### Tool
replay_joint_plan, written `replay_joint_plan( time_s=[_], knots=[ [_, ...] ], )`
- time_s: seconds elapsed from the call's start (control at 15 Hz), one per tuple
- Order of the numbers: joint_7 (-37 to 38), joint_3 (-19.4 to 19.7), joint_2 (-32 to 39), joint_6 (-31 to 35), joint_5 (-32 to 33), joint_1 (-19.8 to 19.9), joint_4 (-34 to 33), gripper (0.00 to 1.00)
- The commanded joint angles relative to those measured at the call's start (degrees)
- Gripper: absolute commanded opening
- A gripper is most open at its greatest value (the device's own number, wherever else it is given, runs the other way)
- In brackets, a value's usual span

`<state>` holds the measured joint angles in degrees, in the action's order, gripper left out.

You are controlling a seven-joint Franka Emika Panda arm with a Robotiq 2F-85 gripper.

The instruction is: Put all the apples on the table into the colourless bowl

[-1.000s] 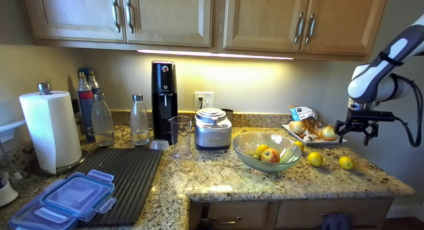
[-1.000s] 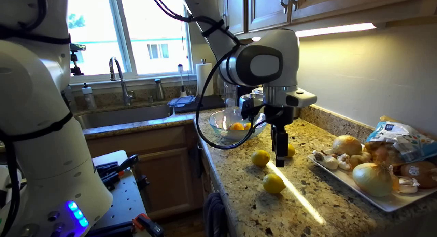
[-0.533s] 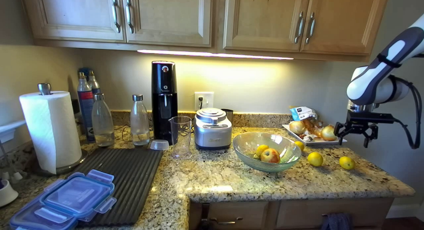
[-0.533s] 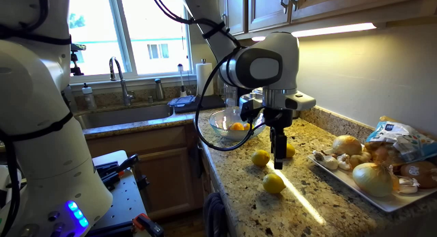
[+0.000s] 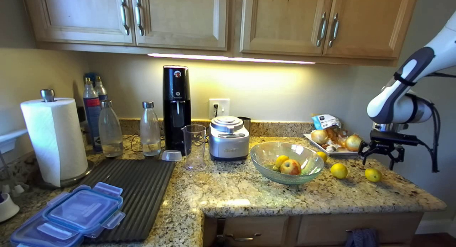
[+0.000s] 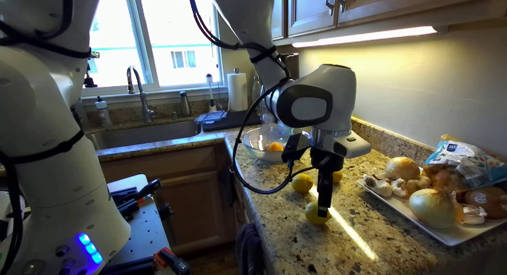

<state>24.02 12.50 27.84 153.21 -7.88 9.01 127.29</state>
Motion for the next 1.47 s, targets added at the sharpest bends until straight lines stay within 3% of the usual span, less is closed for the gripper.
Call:
replay_joint_plan(
  time_s=[0.0,0.33,1.27,1.4],
  knots=[
    [-3.7,-1.5,2.4,2.6,-4.4,2.6,-1.4,1.00],
    [-6.1,-2.1,4.4,1.0,-7.2,3.9,-2.8,1.00],
    [-7.9,-2.5,4.8,0.5,-6.7,3.4,-1.3,1.00],
    [-7.8,-2.3,4.7,-0.1,-6.5,3.1,-1.0,0.95]
  ],
)
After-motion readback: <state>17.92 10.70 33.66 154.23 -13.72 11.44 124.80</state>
